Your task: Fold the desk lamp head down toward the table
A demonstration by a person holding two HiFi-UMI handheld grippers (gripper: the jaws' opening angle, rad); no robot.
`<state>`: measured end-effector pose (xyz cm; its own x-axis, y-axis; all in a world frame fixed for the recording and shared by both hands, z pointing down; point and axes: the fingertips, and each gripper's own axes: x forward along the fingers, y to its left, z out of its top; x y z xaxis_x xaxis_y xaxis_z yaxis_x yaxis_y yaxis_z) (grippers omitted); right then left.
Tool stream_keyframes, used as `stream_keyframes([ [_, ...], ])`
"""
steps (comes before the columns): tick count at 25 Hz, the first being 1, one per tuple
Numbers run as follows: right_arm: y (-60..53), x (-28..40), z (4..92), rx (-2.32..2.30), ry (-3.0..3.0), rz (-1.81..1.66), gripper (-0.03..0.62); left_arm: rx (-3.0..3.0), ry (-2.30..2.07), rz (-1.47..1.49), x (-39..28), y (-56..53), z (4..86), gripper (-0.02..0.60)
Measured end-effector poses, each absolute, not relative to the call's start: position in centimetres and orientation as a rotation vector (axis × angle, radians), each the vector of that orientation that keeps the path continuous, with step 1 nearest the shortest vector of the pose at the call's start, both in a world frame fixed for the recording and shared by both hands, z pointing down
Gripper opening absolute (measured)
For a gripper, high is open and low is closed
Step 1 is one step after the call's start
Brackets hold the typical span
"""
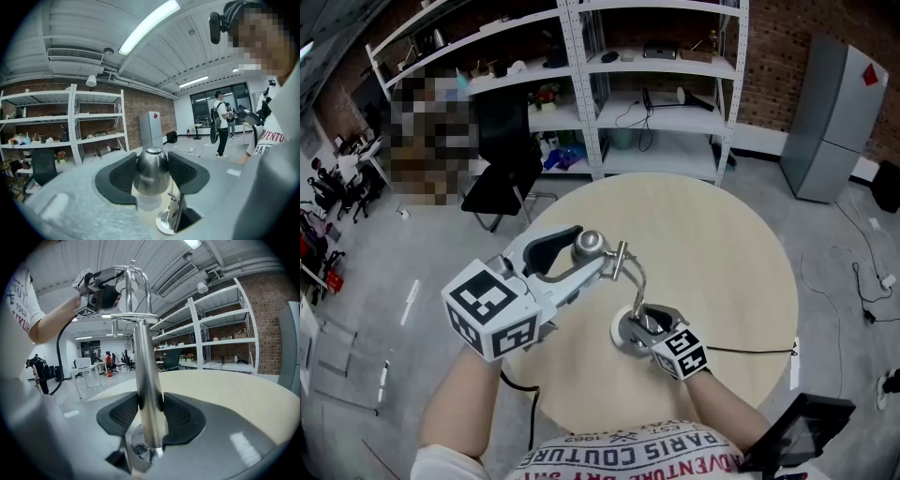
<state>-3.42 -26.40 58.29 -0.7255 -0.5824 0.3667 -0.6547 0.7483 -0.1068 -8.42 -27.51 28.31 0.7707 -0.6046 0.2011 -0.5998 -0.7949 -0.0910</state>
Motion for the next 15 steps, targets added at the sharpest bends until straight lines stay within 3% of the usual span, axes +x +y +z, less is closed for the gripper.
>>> stream_keyframes([
  [15,-26.7,-3.3,58.3,0.971,-2.633,0.329,0.17,-2.982,1.087,-0.284,-10.6,-28.4,29.7,0.215],
])
